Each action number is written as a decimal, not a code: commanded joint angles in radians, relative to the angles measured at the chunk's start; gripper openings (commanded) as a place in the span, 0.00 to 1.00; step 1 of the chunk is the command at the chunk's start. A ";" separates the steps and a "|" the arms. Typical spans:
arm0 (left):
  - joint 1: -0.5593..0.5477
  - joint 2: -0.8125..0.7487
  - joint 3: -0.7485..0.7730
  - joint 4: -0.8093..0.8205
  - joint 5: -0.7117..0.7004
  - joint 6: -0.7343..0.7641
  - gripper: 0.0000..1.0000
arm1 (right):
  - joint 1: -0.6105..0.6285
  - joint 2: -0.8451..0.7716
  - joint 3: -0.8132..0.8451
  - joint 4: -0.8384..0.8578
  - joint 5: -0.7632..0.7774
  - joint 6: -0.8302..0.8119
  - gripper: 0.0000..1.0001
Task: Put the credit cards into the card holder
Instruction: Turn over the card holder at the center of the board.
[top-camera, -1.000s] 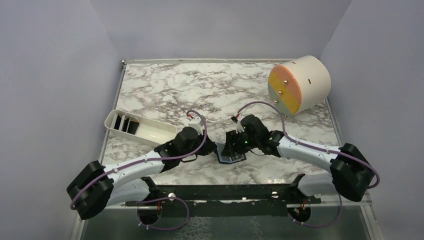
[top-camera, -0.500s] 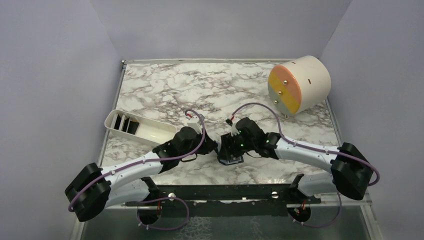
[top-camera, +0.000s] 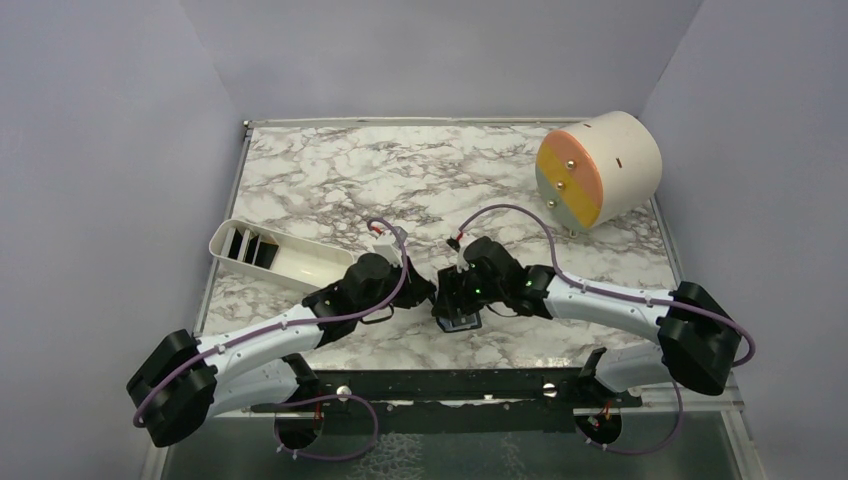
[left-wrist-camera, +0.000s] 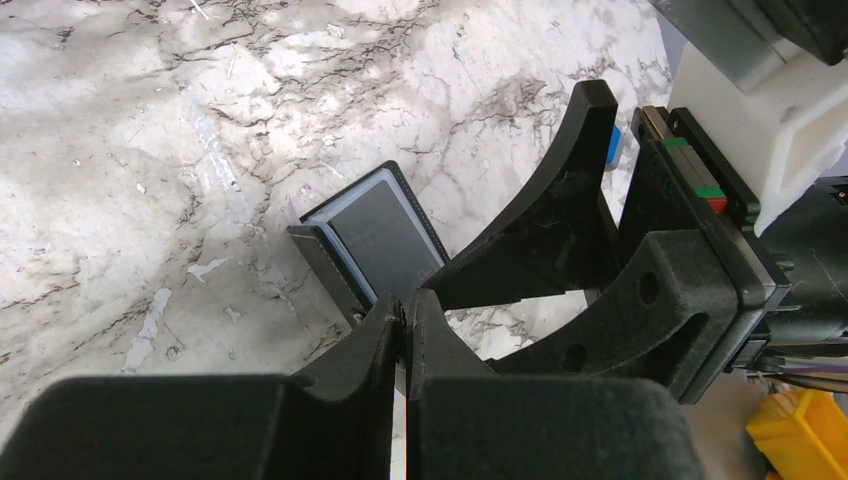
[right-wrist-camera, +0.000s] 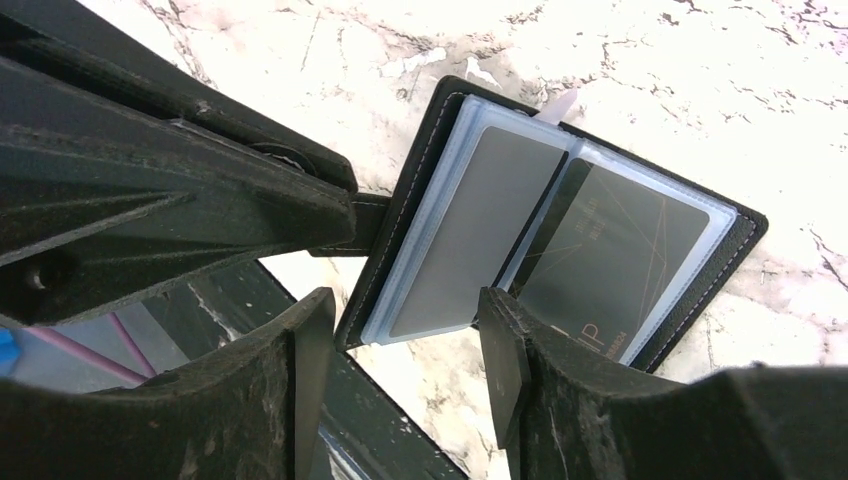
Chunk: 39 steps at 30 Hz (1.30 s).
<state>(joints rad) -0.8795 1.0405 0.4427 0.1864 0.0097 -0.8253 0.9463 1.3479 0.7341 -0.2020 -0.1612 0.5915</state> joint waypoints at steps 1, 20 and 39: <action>-0.004 -0.023 0.000 0.012 -0.010 -0.007 0.00 | 0.011 0.011 0.020 -0.004 0.060 0.019 0.53; -0.004 -0.047 -0.008 -0.058 -0.068 0.036 0.00 | 0.011 -0.024 0.038 0.010 0.031 0.053 0.50; -0.004 -0.026 -0.007 -0.030 -0.053 0.023 0.00 | 0.011 0.063 0.034 0.034 0.034 0.056 0.43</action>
<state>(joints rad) -0.8795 1.0149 0.4286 0.1406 -0.0349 -0.8082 0.9501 1.3930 0.7498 -0.2062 -0.1394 0.6426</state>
